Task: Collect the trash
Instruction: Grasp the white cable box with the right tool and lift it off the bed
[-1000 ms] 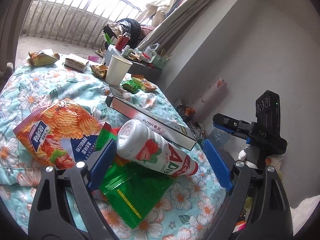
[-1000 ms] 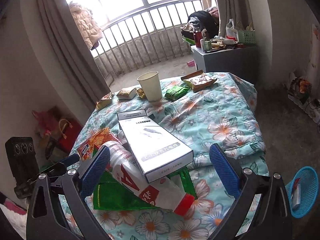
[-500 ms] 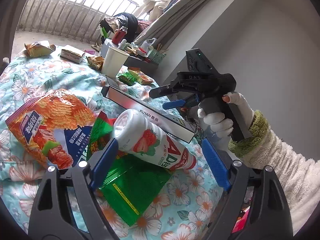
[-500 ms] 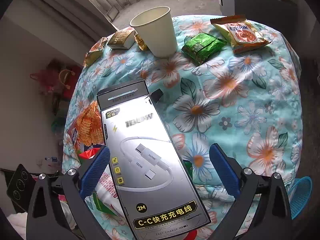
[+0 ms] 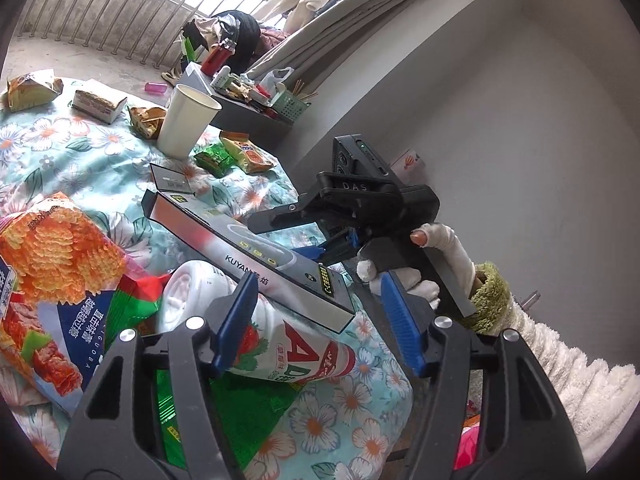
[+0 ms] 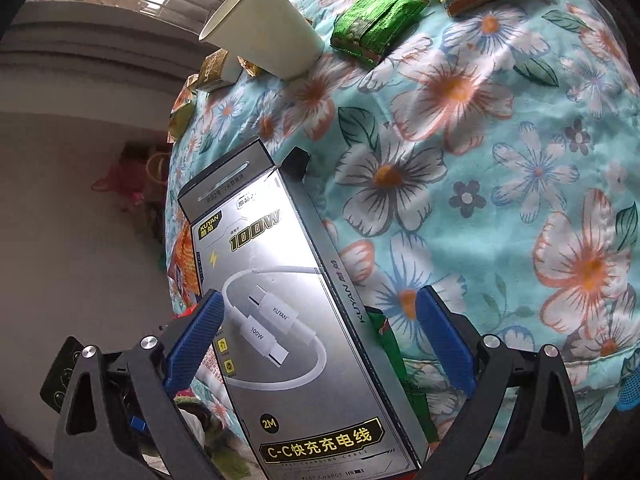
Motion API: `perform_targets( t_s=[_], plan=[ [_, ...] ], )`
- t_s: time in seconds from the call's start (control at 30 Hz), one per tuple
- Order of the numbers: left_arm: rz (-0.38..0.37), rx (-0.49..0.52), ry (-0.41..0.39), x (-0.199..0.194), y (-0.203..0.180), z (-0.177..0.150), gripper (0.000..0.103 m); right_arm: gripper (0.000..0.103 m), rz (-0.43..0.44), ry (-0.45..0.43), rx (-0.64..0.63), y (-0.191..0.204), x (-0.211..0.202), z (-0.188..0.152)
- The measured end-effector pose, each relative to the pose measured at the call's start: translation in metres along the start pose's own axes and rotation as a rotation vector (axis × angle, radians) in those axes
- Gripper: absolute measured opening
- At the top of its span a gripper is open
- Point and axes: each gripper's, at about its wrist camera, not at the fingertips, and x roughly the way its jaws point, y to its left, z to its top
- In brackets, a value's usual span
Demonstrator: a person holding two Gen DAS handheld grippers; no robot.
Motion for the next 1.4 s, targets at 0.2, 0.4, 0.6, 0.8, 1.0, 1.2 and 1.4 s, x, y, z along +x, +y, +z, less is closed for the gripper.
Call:
perform_targets(
  t_s=[0.2, 0.4, 0.6, 0.8, 1.0, 1.2, 1.4],
  plan=[
    [0.032, -0.005, 0.031, 0.025, 0.003, -0.004, 0.059, 0.080, 0.066, -0.029, 0.013, -0.002, -0.020, -0.016],
    [0.019, -0.007, 0.011, 0.016, -0.004, -0.006, 0.059, 0.071, 0.122, -0.101, -0.021, 0.015, -0.047, -0.041],
    [0.003, 0.038, -0.038, -0.008, -0.022, -0.006, 0.059, 0.068, 0.130, -0.164, -0.123, 0.054, -0.064, -0.073],
    [0.019, 0.041, -0.064, -0.041, -0.022, -0.008, 0.059, 0.068, 0.242, -0.160, -0.141, 0.071, -0.055, -0.091],
    [0.097, -0.037, -0.093, -0.077, 0.006, 0.009, 0.064, 0.068, 0.302, -0.225, -0.093, 0.062, -0.048, -0.117],
    [0.080, -0.233, -0.025, -0.072, 0.054, 0.044, 0.066, 0.069, 0.461, -0.365, -0.021, 0.025, -0.057, -0.175],
    [0.038, -0.531, 0.164, -0.017, 0.113, 0.062, 0.064, 0.070, 0.545, -0.408, 0.139, -0.024, -0.032, -0.223]
  ],
)
